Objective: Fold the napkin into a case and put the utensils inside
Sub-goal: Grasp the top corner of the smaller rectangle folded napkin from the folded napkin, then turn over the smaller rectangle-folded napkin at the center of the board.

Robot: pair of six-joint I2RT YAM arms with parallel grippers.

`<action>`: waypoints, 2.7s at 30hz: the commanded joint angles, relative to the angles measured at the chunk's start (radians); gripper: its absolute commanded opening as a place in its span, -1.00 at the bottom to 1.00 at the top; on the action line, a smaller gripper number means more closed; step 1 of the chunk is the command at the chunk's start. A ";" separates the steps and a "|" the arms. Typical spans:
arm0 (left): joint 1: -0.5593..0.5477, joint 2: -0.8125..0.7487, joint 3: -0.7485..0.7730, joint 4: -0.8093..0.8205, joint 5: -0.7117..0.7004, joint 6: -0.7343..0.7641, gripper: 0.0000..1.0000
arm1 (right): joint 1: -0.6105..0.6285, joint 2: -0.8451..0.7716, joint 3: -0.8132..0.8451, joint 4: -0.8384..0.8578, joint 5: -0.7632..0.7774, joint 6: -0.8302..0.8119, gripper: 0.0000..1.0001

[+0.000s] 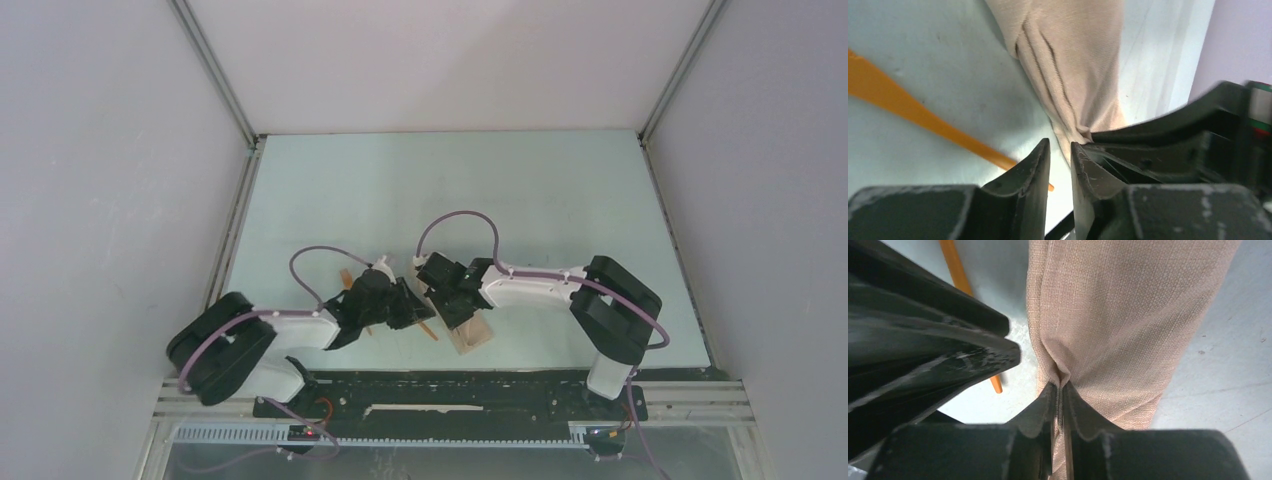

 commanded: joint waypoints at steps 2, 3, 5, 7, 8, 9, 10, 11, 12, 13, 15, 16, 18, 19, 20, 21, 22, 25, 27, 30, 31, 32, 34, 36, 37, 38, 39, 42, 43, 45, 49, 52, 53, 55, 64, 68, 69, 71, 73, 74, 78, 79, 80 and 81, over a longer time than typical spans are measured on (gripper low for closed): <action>0.071 -0.206 -0.008 -0.141 -0.020 0.129 -0.40 | -0.017 -0.034 -0.048 0.036 -0.016 0.025 -0.58; 0.087 -0.229 0.005 -0.146 0.004 0.143 -0.41 | -0.019 -0.045 -0.054 0.040 -0.016 0.025 -0.54; 0.106 -0.226 0.042 -0.141 0.055 0.158 -0.49 | -0.019 -0.063 -0.065 0.049 -0.018 0.025 -0.47; 0.115 -0.188 0.075 -0.119 0.072 0.154 -0.60 | -0.019 -0.078 -0.075 0.060 -0.015 0.028 -0.42; 0.117 -0.161 0.088 -0.103 0.075 0.149 -0.65 | -0.019 -0.084 -0.078 0.063 -0.015 0.030 -0.40; 0.118 -0.127 0.103 -0.078 0.085 0.145 -0.68 | -0.018 -0.091 -0.082 0.068 -0.014 0.034 -0.39; 0.120 -0.091 0.114 -0.048 0.095 0.142 -0.70 | -0.016 -0.098 -0.085 0.072 -0.013 0.039 -0.38; 0.120 -0.051 0.126 -0.018 0.102 0.138 -0.71 | -0.014 -0.106 -0.090 0.077 -0.011 0.042 -0.36; 0.120 -0.008 0.138 0.014 0.116 0.134 -0.73 | -0.012 -0.111 -0.094 0.082 -0.010 0.046 -0.35; 0.120 0.032 0.149 0.048 0.133 0.133 -0.75 | -0.011 -0.117 -0.095 0.087 -0.011 0.051 -0.33; 0.120 0.099 0.162 0.080 0.147 0.124 -0.80 | -0.008 -0.124 -0.096 0.088 -0.004 0.057 -0.29; 0.120 0.122 0.152 0.099 0.135 0.126 -0.83 | -0.005 -0.134 -0.096 0.086 0.005 0.056 -0.24; 0.127 0.131 0.127 0.080 0.091 0.144 -0.87 | 0.014 -0.157 -0.095 0.079 0.052 0.047 -0.05; 0.135 0.131 0.115 0.067 0.074 0.156 -0.87 | 0.024 -0.166 -0.094 0.078 0.069 0.039 0.07; 0.146 0.137 0.105 0.062 0.069 0.167 -0.88 | 0.032 -0.170 -0.092 0.077 0.082 0.027 0.15; 0.157 0.145 0.099 0.060 0.072 0.175 -0.88 | 0.039 -0.169 -0.088 0.076 0.090 0.018 0.21; 0.165 0.162 0.101 0.061 0.086 0.181 -0.89 | 0.045 -0.162 -0.083 0.077 0.098 0.008 0.24; 0.177 0.214 0.118 0.061 0.130 0.187 -0.90 | 0.067 -0.133 -0.071 0.090 0.118 -0.020 0.26; 0.177 0.237 0.120 0.081 0.147 0.179 -0.90 | 0.081 -0.112 -0.066 0.111 0.132 -0.038 0.26; 0.179 0.241 0.120 0.090 0.148 0.175 -0.90 | 0.098 -0.059 -0.048 0.105 0.196 -0.036 0.22; 0.179 0.233 0.118 0.091 0.146 0.177 -0.90 | 0.101 -0.044 -0.043 0.098 0.219 -0.032 0.20; 0.182 0.227 0.116 0.088 0.144 0.179 -0.90 | 0.104 -0.031 -0.044 0.096 0.232 -0.031 0.19; 0.185 0.214 0.118 0.073 0.141 0.188 -0.90 | 0.125 -0.005 -0.043 0.095 0.280 -0.026 0.16; 0.190 0.197 0.123 0.056 0.138 0.197 -0.90 | 0.148 0.023 -0.043 0.094 0.336 -0.015 0.08; 0.192 0.189 0.124 0.047 0.136 0.201 -0.90 | 0.156 0.038 -0.043 0.092 0.367 -0.004 0.04; 0.194 0.178 0.126 0.038 0.134 0.205 -0.89 | 0.164 0.052 -0.042 0.086 0.404 0.011 -0.01; 0.197 0.167 0.127 0.027 0.131 0.209 -0.88 | 0.170 0.064 -0.043 0.077 0.437 0.030 -0.04; 0.201 0.118 0.135 -0.021 0.115 0.233 -0.81 | 0.181 0.073 -0.052 0.068 0.478 0.061 -0.25; 0.202 0.095 0.139 -0.042 0.108 0.243 -0.76 | 0.182 0.067 -0.060 0.077 0.481 0.070 -0.40; 0.206 0.041 0.147 -0.092 0.092 0.265 -0.62 | 0.182 0.049 -0.071 0.093 0.481 0.073 -0.75; 0.231 -0.106 0.177 -0.249 0.050 0.323 -0.29 | 0.178 -0.027 -0.073 0.136 0.434 0.033 -1.00; 0.267 -0.279 0.198 -0.361 0.031 0.371 -0.10 | 0.175 -0.128 -0.083 0.177 0.336 0.003 -1.00; 0.274 -0.341 0.204 -0.391 0.024 0.387 -0.05 | 0.165 -0.170 -0.091 0.198 0.272 -0.001 -1.00; 0.281 -0.451 0.214 -0.435 -0.011 0.436 0.06 | 0.132 -0.250 -0.124 0.255 0.101 0.009 -1.00; 0.307 -0.592 0.227 -0.562 -0.093 0.498 0.18 | -0.256 -0.394 -0.424 0.756 -0.608 0.318 -1.00; 0.306 -0.552 0.216 -0.512 -0.029 0.460 0.16 | -0.425 -0.263 -0.564 1.064 -0.843 0.477 -1.00; 0.307 -0.538 0.215 -0.497 -0.013 0.451 0.15 | -0.460 -0.227 -0.589 1.127 -0.875 0.506 -1.00; 0.305 -0.509 0.222 -0.479 0.019 0.439 0.12 | -0.522 -0.147 -0.629 1.245 -0.930 0.562 -1.00; 0.305 -0.481 0.233 -0.465 0.042 0.431 0.11 | -0.584 -0.090 -0.674 1.365 -0.969 0.600 -1.00; 0.303 -0.469 0.237 -0.458 0.053 0.427 0.11 | -0.617 -0.072 -0.691 1.403 -0.981 0.612 -1.00; 0.290 -0.387 0.258 -0.407 0.115 0.408 0.14 | -0.709 -0.055 -0.694 1.272 -0.987 0.509 -1.00; 0.283 -0.350 0.267 -0.393 0.138 0.400 0.14 | -0.723 -0.061 -0.678 1.186 -0.981 0.459 -1.00; 0.276 -0.314 0.280 -0.364 0.163 0.390 0.13 | -0.739 -0.069 -0.664 1.107 -0.974 0.413 -1.00; 0.269 -0.271 0.287 -0.329 0.189 0.375 0.13 | -0.750 -0.080 -0.652 1.045 -0.963 0.376 -0.90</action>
